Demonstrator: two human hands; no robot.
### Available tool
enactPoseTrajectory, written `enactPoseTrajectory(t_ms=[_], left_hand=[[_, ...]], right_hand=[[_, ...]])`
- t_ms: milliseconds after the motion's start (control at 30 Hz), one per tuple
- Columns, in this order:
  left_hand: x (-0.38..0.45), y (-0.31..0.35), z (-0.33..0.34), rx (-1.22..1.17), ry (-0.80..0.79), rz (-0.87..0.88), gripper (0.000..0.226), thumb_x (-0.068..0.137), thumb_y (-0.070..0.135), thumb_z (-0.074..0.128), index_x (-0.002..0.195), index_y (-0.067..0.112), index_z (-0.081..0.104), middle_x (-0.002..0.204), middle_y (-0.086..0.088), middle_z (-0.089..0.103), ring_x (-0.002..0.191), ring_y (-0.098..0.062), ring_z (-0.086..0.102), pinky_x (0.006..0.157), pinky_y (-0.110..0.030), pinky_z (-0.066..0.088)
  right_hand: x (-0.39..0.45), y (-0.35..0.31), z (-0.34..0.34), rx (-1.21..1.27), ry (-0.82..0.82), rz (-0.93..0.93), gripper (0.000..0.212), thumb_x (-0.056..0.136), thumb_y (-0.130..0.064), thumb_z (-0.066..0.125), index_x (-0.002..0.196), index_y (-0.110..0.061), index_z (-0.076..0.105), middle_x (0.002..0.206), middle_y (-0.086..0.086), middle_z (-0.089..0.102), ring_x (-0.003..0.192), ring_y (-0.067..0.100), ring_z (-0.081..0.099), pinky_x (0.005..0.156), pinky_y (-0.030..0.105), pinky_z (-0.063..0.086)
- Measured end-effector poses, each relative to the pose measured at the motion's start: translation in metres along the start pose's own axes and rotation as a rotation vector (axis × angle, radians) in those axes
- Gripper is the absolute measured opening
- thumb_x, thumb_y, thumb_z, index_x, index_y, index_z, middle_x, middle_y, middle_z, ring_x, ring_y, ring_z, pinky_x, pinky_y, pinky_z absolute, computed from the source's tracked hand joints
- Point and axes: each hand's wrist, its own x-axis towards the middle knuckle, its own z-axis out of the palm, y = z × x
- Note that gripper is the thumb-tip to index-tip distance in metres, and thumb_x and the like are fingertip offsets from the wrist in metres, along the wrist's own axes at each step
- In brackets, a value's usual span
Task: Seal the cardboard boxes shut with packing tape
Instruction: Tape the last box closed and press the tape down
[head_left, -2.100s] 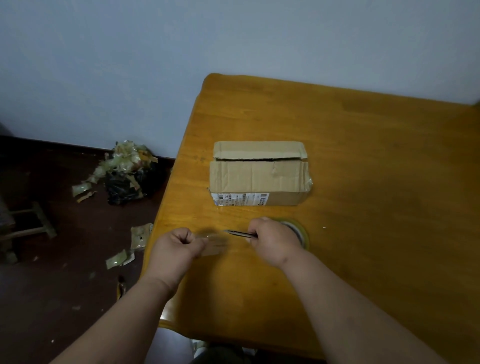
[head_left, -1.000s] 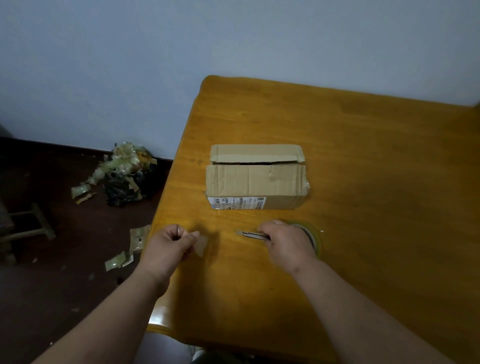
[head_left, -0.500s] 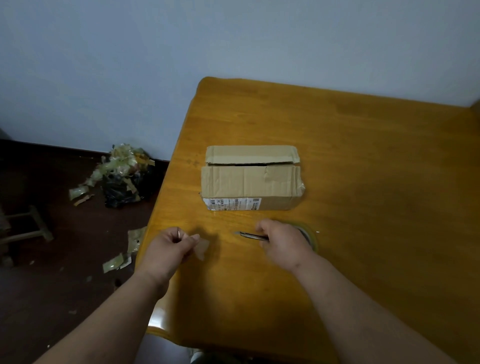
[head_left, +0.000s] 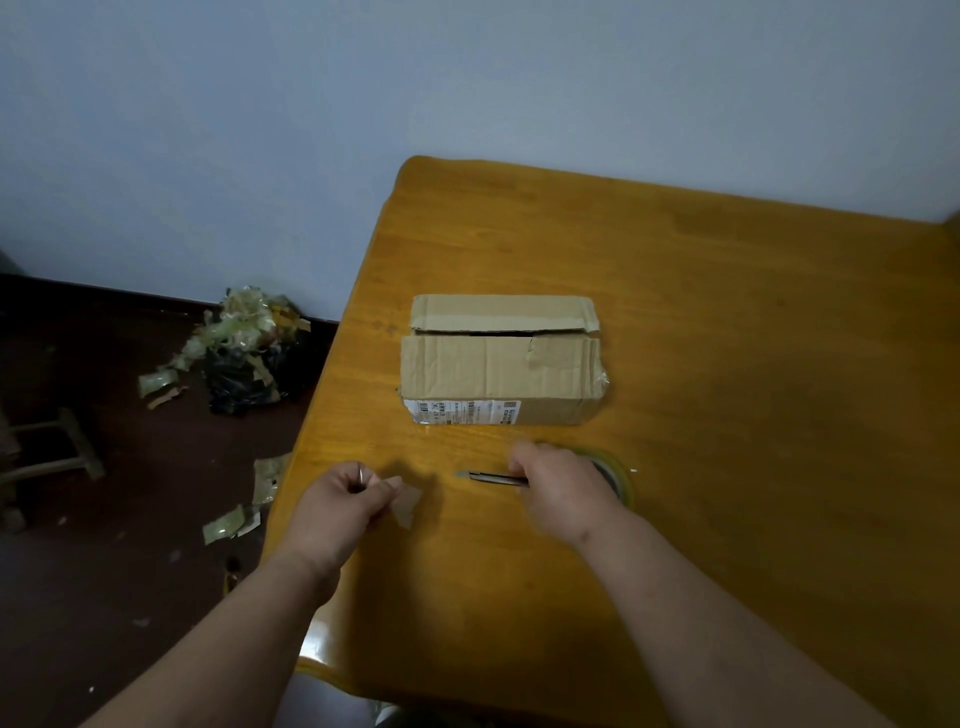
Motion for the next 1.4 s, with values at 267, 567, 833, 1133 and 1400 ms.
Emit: enactPoseTrajectory(t_ms=[267,567,833,1133,1400], left_hand=[[-0.002,0.001,0.0,-0.003,0.0,-0.011,0.038,0.087,0.015,0.071,0.057,0.021,0.05,0.06,-0.004,0.05,0.07,-0.023,0.045,0.072,-0.041,0.043],[-0.005,0.001,-0.002,-0.009,-0.006,-0.028,0.04,0.087,0.016,0.072,0.054,0.024,0.051,0.057,-0.001,0.05,0.069,-0.023,0.046,0.074,-0.042,0.044],[-0.008,0.0,-0.002,-0.018,-0.004,-0.026,0.036,0.088,0.015,0.071,0.059,0.02,0.05,0.062,-0.004,0.048,0.071,-0.023,0.045,0.075,-0.042,0.045],[-0.008,0.01,0.002,-0.065,-0.031,-0.006,0.041,0.087,0.014,0.071,0.053,0.024,0.052,0.066,-0.008,0.053,0.075,-0.026,0.052,0.079,-0.044,0.046],[-0.015,0.044,0.028,-0.244,-0.167,0.026,0.03,0.09,0.006,0.062,0.066,0.016,0.047,0.077,-0.016,0.053,0.08,-0.029,0.053,0.08,-0.04,0.048]], right_hand=[[0.002,-0.004,-0.003,-0.119,-0.067,-0.007,0.02,0.093,-0.008,0.055,0.108,-0.018,0.063,0.102,0.002,0.058,0.084,0.02,0.059,0.078,0.035,0.055],[0.001,-0.007,-0.005,-0.151,-0.063,0.008,0.028,0.094,0.0,0.049,0.114,-0.015,0.061,0.118,0.007,0.048,0.088,0.024,0.058,0.08,0.034,0.052],[-0.001,0.003,0.002,-0.124,0.03,-0.043,0.027,0.093,-0.002,0.05,0.109,-0.02,0.062,0.113,-0.001,0.05,0.085,0.021,0.059,0.076,0.034,0.056],[-0.004,0.01,0.004,0.196,0.228,-0.022,0.045,0.098,-0.021,0.054,0.142,-0.025,0.047,0.136,-0.007,0.043,0.102,0.015,0.058,0.086,0.03,0.052],[-0.01,0.063,-0.007,0.686,0.584,0.661,0.025,0.089,-0.004,0.052,0.112,-0.011,0.052,0.112,0.011,0.058,0.088,0.028,0.057,0.061,0.029,0.04]])
